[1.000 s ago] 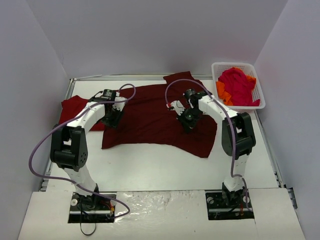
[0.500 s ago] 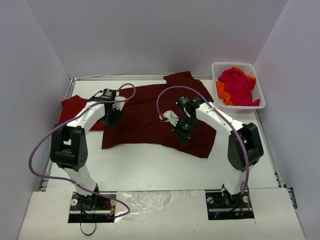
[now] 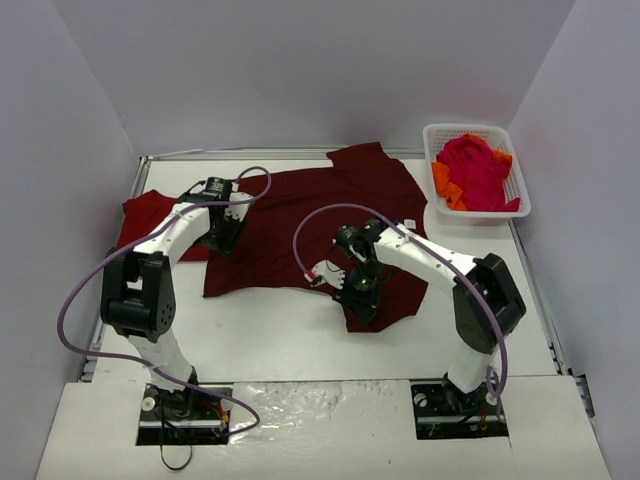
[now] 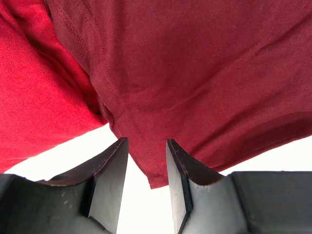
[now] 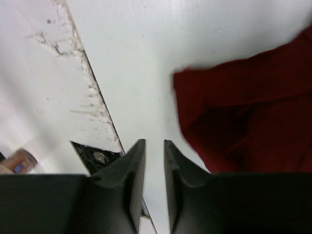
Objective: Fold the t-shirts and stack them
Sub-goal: Flatten out the tshirt
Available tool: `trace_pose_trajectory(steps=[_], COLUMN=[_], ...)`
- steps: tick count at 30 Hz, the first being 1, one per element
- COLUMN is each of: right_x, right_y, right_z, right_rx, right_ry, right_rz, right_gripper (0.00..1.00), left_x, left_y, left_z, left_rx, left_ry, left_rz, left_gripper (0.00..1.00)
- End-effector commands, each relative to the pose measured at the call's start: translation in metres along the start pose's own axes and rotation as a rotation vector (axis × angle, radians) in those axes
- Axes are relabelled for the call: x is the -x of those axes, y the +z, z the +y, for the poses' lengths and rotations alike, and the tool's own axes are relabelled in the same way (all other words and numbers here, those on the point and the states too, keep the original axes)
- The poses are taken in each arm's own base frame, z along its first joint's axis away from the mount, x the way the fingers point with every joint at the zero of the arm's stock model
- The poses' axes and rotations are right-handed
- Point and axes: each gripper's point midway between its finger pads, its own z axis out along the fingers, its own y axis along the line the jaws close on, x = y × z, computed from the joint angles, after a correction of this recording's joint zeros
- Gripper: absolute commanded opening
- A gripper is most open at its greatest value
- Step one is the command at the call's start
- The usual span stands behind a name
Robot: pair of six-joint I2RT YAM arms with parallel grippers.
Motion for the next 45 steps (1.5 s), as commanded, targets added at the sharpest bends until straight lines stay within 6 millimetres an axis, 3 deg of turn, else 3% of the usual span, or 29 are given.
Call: trace_pose_trajectory(steps=[1,4,8,11,15,17,20,25,38,41,45], right_x=[-0.02,-0.019,-0.008,-0.006,-0.001,-0.01,-0.032,-0.059,-0.085,-0.088,-0.086], right_y=[0.012,0.017,0.01,-0.006,-0.032,-0.038,-0.036,-0.019,0.008,0.013,0.016], right_z=[0.022,0.024,0.008,-0.015,-0.062,-0.084,-0.101,-0.103,-0.097,-0.084,-0.052], right_rx=[0.111,0.15,0.096,0.04,-0.114,-0.188,-0.255,-0.229,-0.185,-0.153,-0.069], right_ry=[0.003,-0.008,-0.023,0.023,0.126,0.174,0.232,0.277,0.329,0.321,0.264], right_rz=[0.101,0.104,0.071,0.024,-0.069,-0.058,-0.001,0.068,0.163,0.189,0.216], right_gripper=[0.21,0.27,0.28,0.27,0.25,0.24,0.21,0.2,0.19,0.19,0.19], left_x=[0.01,0.01,0.009,0.011,0.012,0.012,0.012,0.014,0.016,0.016,0.017], left_y=[-0.013,-0.011,-0.011,-0.013,-0.012,-0.012,-0.013,-0.014,-0.018,-0.019,-0.019], left_z=[0.007,0.008,0.008,0.007,0.0,-0.002,-0.004,-0.008,-0.011,-0.011,-0.011], left_rx=[0.026,0.029,0.032,0.029,-0.013,-0.021,-0.026,-0.041,-0.05,-0.05,-0.047], left_ry=[0.012,0.014,0.015,0.014,0.016,0.021,0.024,0.027,0.029,0.03,0.03], left_rz=[-0.028,-0.021,-0.018,-0.029,-0.038,-0.04,-0.043,-0.058,-0.072,-0.072,-0.071], left_gripper=[0.36,0.36,0.36,0.36,0.36,0.36,0.36,0.36,0.36,0.36,0.36])
